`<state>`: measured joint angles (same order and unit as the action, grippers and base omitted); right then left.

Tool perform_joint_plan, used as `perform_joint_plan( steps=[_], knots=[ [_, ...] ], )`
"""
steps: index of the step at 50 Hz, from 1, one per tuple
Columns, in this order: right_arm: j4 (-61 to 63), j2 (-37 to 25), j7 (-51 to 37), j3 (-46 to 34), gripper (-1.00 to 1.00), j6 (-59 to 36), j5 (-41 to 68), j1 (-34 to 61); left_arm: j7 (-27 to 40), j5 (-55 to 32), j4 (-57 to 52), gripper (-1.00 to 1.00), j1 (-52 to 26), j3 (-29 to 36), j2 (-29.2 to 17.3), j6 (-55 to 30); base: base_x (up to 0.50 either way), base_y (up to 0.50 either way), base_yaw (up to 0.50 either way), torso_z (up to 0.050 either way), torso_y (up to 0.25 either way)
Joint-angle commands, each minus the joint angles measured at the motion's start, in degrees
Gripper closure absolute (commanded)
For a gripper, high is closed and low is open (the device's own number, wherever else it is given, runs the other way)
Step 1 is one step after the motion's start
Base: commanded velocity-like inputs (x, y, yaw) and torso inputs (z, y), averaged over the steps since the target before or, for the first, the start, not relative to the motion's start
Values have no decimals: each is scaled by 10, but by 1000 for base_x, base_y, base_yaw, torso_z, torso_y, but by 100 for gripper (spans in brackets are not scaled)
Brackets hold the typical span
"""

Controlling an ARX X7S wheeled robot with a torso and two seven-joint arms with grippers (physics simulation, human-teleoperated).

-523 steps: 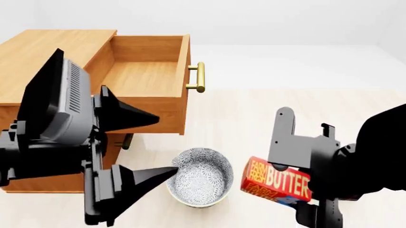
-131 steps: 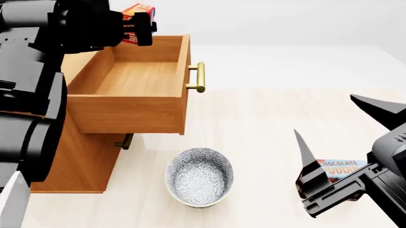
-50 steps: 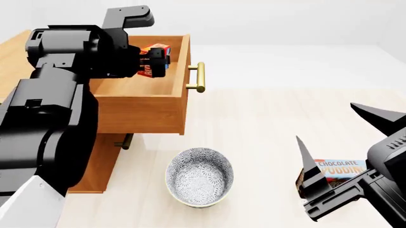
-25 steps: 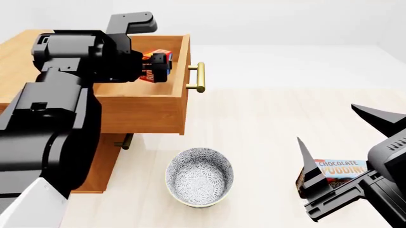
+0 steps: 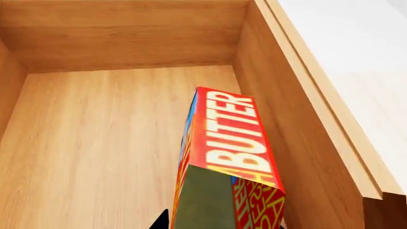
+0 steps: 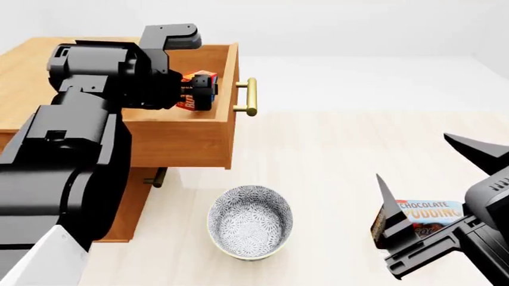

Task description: Put the butter at the back in the top drawer of the cabinet and close it.

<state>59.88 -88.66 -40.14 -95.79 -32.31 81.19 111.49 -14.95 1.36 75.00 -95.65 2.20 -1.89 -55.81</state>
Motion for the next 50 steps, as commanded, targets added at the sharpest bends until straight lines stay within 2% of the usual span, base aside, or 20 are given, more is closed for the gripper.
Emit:
perform_joint_plan(
  steps=[1, 35, 50],
  knots=[
    [-1, -4, 2, -2, -100, 4, -7, -6, 0, -16, 0, 100, -6, -14, 2, -4, 0, 0, 0, 0, 0],
    [0, -3, 1, 11, -100, 1, -2, -13, -3, -14, 0, 100, -4, 28, 3, -74, 1, 0, -1, 0, 0],
    [0, -3, 1, 14, -100, 1, -2, -15, 0, -15, 0, 100, -9, 33, 2, -69, -1, 0, 0, 0, 1]
  ],
)
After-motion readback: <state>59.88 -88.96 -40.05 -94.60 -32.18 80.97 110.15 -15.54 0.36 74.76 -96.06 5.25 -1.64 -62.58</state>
